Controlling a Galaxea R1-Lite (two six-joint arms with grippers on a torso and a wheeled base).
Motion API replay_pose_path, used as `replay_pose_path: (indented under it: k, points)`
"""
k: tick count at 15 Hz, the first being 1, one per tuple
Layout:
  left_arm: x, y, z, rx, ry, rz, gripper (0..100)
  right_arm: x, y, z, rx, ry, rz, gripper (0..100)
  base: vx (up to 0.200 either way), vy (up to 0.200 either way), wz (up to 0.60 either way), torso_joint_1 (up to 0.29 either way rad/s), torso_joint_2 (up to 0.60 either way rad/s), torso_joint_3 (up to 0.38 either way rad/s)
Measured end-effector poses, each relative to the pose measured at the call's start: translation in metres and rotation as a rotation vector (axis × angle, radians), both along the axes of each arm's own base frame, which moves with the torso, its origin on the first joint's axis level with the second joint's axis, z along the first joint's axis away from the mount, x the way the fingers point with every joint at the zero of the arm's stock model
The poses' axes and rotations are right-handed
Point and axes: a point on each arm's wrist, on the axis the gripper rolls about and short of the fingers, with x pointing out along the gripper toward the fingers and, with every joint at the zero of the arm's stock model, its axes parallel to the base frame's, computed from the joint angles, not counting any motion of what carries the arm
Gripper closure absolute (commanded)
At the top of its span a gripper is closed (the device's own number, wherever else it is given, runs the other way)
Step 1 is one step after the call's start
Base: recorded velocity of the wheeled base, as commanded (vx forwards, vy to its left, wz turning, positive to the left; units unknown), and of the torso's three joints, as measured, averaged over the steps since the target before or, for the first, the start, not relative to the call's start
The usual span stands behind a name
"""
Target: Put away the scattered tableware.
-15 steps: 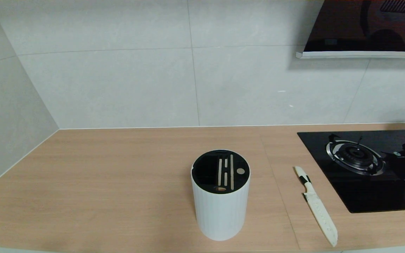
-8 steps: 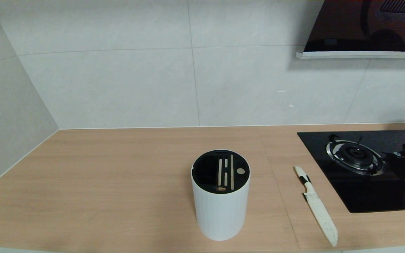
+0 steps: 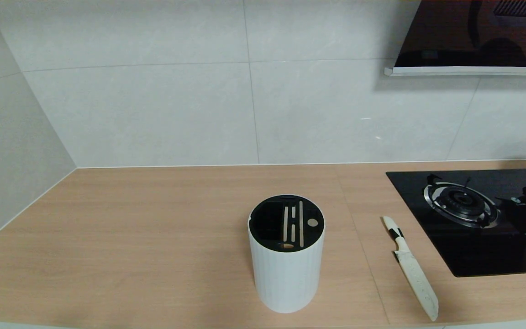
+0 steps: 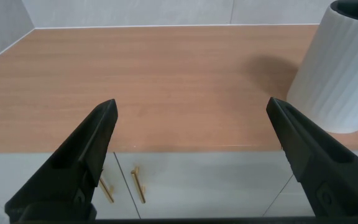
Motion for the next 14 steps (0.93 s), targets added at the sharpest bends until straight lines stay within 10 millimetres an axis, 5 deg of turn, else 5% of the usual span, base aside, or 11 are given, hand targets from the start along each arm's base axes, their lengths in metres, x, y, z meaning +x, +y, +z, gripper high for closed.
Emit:
replay_pose_path:
  k: [7,10,14]
  points:
    - [0.0,0.0,0.0,0.0,0.0,0.0,0,0.103,0.022,0.017,-0.025,0.176,0.124,0,0.0,0.0,0.0,0.0,0.0,0.0]
    - [0.0,0.0,0.0,0.0,0.0,-0.001,0,0.148,0.032,0.007,-0.046,0.2,0.103,0,0.0,0.0,0.0,0.0,0.0,0.0]
    - [0.0,0.0,0.0,0.0,0.0,0.0,0,0.18,0.048,-0.028,-0.105,0.338,0.089,0,0.0,0.0,0.0,0.0,0.0,0.0]
